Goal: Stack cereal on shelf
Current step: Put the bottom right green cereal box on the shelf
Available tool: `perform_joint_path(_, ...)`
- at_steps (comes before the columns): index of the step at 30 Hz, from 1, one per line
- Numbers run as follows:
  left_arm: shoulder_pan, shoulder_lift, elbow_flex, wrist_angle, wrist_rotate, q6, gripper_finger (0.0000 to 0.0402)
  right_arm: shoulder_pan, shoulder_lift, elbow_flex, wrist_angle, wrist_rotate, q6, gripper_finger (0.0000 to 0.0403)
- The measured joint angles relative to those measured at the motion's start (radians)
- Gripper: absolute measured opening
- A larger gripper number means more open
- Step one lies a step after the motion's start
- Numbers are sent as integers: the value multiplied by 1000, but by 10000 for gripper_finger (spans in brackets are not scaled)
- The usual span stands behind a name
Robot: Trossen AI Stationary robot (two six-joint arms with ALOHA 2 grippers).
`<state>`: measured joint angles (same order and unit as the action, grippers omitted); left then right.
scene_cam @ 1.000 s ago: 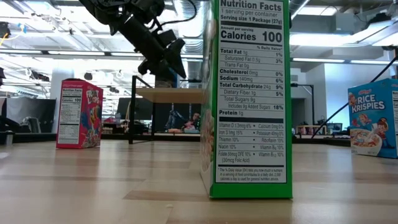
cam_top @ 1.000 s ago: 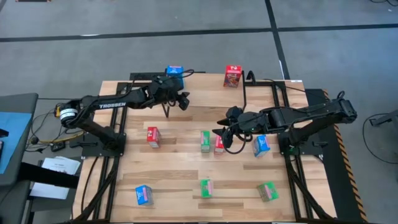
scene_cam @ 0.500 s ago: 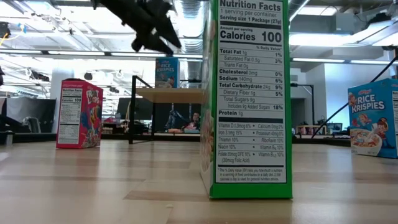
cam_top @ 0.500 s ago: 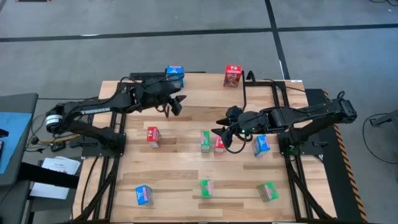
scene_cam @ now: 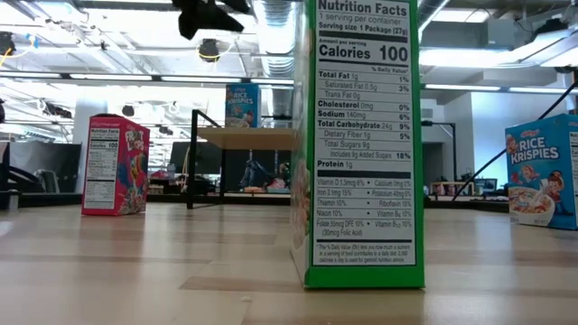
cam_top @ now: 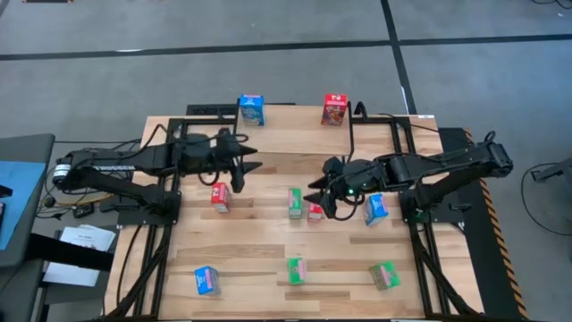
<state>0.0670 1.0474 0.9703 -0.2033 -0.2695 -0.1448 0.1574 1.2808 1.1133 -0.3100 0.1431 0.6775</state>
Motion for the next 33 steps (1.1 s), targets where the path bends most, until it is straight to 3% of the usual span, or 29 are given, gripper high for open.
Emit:
perform_joint_path(3,-41,-14,0,-10,0,-13,203,6,0,0,0,-64,61,265)
perform_joint_path(12,-117,-21,0,-30,-1,-40,203,63,0,3,-7,-70,140,265)
perform_joint_path(23,-150,-21,0,-41,-3,-93,203,188,0,139,-199,-56,231,265)
perform_joint_path(33,-172,-21,0,-53,-3,-106,203,277,-1,157,-448,-32,569,265)
